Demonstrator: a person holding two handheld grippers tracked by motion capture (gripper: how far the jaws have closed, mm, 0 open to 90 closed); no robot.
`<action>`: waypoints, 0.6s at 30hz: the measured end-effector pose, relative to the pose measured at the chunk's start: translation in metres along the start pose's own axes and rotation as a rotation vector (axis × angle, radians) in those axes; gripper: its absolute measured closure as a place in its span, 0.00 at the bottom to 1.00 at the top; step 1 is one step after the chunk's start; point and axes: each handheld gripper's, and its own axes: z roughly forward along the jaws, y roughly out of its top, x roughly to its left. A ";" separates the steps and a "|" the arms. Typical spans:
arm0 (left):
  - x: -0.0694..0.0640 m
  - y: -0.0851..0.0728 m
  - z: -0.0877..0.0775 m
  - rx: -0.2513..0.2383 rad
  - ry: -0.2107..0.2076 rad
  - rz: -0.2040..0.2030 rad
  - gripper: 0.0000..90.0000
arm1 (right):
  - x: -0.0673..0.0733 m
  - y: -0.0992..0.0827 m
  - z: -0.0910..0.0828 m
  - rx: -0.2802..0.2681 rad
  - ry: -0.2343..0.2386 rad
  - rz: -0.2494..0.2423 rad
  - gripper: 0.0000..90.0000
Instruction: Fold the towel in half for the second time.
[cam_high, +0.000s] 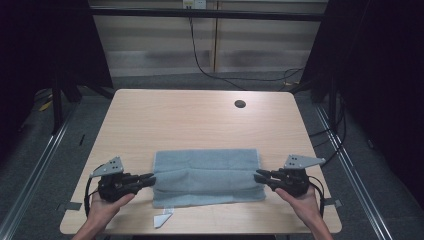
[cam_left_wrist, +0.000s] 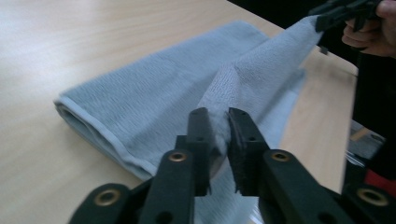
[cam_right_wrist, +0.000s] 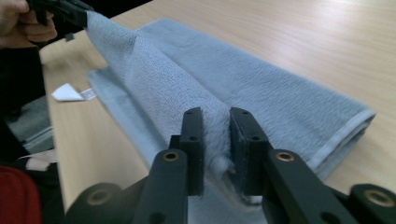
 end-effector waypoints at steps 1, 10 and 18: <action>-0.002 -0.002 -0.003 -0.009 -0.016 0.005 0.79 | 0.002 -0.002 -0.004 -0.009 0.006 0.007 0.78; 0.024 -0.001 -0.008 -0.035 0.129 -0.048 0.52 | -0.004 -0.016 -0.021 -0.085 -0.090 0.064 0.68; 0.031 -0.009 -0.010 -0.021 0.244 -0.038 0.34 | -0.010 -0.022 -0.022 -0.103 -0.171 0.106 0.55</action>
